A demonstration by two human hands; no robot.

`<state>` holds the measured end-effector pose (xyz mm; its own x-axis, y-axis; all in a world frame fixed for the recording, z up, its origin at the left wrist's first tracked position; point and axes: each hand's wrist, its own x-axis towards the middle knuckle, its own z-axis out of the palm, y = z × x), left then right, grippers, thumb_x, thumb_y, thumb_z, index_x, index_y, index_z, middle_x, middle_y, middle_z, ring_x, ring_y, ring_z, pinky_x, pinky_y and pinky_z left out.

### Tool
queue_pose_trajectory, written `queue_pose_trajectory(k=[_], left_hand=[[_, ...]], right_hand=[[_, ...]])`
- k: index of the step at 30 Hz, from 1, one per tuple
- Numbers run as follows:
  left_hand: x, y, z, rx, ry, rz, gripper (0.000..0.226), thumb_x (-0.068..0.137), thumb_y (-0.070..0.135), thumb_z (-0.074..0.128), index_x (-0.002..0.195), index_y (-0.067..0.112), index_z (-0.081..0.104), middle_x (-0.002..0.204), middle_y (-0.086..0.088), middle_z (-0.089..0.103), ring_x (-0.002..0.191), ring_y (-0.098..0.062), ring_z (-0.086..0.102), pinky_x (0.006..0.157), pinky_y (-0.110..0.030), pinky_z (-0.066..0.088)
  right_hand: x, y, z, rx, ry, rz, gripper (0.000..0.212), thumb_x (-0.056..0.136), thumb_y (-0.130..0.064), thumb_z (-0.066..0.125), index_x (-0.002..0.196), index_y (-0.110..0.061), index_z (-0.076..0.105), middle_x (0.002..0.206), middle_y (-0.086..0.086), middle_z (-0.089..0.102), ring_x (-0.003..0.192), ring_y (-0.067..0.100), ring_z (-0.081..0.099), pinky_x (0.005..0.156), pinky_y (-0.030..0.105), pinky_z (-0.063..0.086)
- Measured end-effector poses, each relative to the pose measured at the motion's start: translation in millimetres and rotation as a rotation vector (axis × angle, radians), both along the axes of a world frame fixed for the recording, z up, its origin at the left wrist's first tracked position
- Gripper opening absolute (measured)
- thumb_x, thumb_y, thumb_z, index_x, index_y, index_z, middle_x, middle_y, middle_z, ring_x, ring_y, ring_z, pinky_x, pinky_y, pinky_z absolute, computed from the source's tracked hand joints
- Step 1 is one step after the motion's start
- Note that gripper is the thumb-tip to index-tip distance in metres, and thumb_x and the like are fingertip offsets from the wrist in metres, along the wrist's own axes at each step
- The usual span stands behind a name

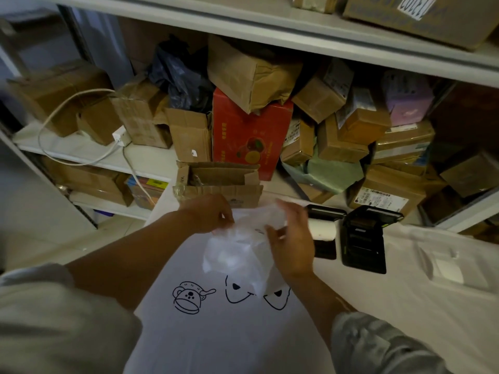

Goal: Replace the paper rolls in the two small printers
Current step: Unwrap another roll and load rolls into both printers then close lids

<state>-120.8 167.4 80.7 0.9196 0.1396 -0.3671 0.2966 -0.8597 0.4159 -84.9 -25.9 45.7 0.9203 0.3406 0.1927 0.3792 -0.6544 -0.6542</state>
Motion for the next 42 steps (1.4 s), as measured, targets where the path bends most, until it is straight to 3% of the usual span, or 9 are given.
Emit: queue_pose_trajectory(k=[2, 5, 9, 14, 21, 25, 35, 39, 42], left_hand=[[0.5, -1.5, 4.6, -0.166, 0.018, 0.094, 0.018, 0.088, 0.025, 0.063, 0.101, 0.014, 0.069, 0.11, -0.002, 0.064, 0.087, -0.018, 0.065, 0.062, -0.018, 0.053], [-1.1, -3.1, 10.9, -0.357, 0.076, 0.233, 0.021, 0.087, 0.026, 0.065, 0.099, 0.009, 0.068, 0.108, -0.004, 0.059, 0.094, -0.024, 0.063, 0.065, -0.027, 0.059], [-7.0, -4.0, 14.5, -0.571, 0.223, 0.407, 0.016, 0.087, 0.02, 0.066, 0.097, 0.009, 0.064, 0.096, -0.007, 0.064, 0.081, -0.015, 0.061, 0.058, -0.022, 0.055], [-9.2, -3.5, 14.6, -0.687, 0.243, 0.538, 0.023, 0.081, 0.018, 0.072, 0.1, 0.006, 0.065, 0.081, -0.003, 0.066, 0.07, -0.011, 0.062, 0.05, -0.019, 0.053], [-6.6, -4.8, 18.3, -0.607, 0.176, 0.402, 0.016, 0.085, 0.022, 0.068, 0.098, 0.013, 0.067, 0.092, -0.005, 0.066, 0.078, -0.013, 0.062, 0.06, -0.021, 0.055], [1.7, -13.8, 20.8, -0.484, 0.159, 0.328, 0.036, 0.09, 0.015, 0.061, 0.125, 0.005, 0.055, 0.125, -0.014, 0.059, 0.114, -0.027, 0.057, 0.094, -0.038, 0.051], [5.1, -8.7, 17.7, -0.622, 0.246, 0.471, 0.016, 0.088, 0.02, 0.064, 0.101, 0.01, 0.061, 0.075, -0.002, 0.06, 0.063, -0.011, 0.055, 0.046, -0.017, 0.048], [3.3, -5.1, 15.3, -0.673, 0.227, 0.393, 0.018, 0.088, 0.018, 0.064, 0.103, 0.009, 0.065, 0.082, -0.004, 0.064, 0.069, -0.012, 0.061, 0.055, -0.017, 0.053], [-0.5, 4.3, 16.6, -0.671, 0.207, 0.351, 0.02, 0.08, 0.007, 0.072, 0.096, 0.018, 0.066, 0.097, -0.003, 0.063, 0.085, -0.016, 0.064, 0.071, -0.022, 0.057]], right_hand=[[-6.6, 11.3, -3.2, -0.129, -0.06, 0.199, 0.045, 0.088, -0.023, 0.065, 0.131, -0.03, 0.053, 0.144, -0.011, 0.037, 0.093, 0.002, 0.058, 0.079, 0.021, 0.054], [-4.0, 24.3, -3.8, -0.102, -0.013, 0.216, 0.023, 0.091, -0.022, 0.061, 0.113, -0.024, 0.068, 0.116, -0.005, 0.066, 0.095, 0.013, 0.065, 0.083, 0.026, 0.052], [1.0, 29.3, -1.2, -0.17, -0.148, 0.296, 0.022, 0.093, -0.015, 0.056, 0.108, -0.019, 0.072, 0.102, 0.001, 0.073, 0.091, 0.02, 0.068, 0.08, 0.034, 0.054], [-1.8, 25.4, 0.5, -0.187, -0.378, 0.296, 0.013, 0.083, -0.019, 0.066, 0.09, -0.023, 0.075, 0.1, -0.005, 0.07, 0.074, 0.015, 0.069, 0.055, 0.028, 0.056], [1.8, 28.8, 3.0, -0.214, -0.279, 0.263, 0.005, 0.084, -0.017, 0.068, 0.087, -0.019, 0.07, 0.085, -0.003, 0.071, 0.075, 0.017, 0.066, 0.059, 0.031, 0.054], [2.8, 26.4, -0.4, -0.223, -0.392, 0.298, 0.014, 0.074, -0.006, 0.075, 0.078, -0.018, 0.072, 0.078, -0.002, 0.07, 0.068, 0.017, 0.066, 0.051, 0.029, 0.054], [4.7, 14.8, -6.3, -0.11, -0.438, 0.352, 0.009, 0.082, -0.007, 0.067, 0.079, -0.013, 0.062, 0.079, 0.001, 0.063, 0.06, 0.017, 0.061, 0.048, 0.024, 0.049], [6.9, 11.4, -4.9, -0.227, -0.404, 0.247, 0.009, 0.081, -0.013, 0.07, 0.076, -0.016, 0.062, 0.08, -0.001, 0.061, 0.072, 0.016, 0.06, 0.055, 0.022, 0.044], [12.0, 10.3, -1.3, -0.229, -0.306, 0.136, 0.013, 0.074, -0.021, 0.07, 0.085, -0.017, 0.064, 0.097, 0.002, 0.063, 0.093, 0.021, 0.058, 0.079, 0.031, 0.049]])
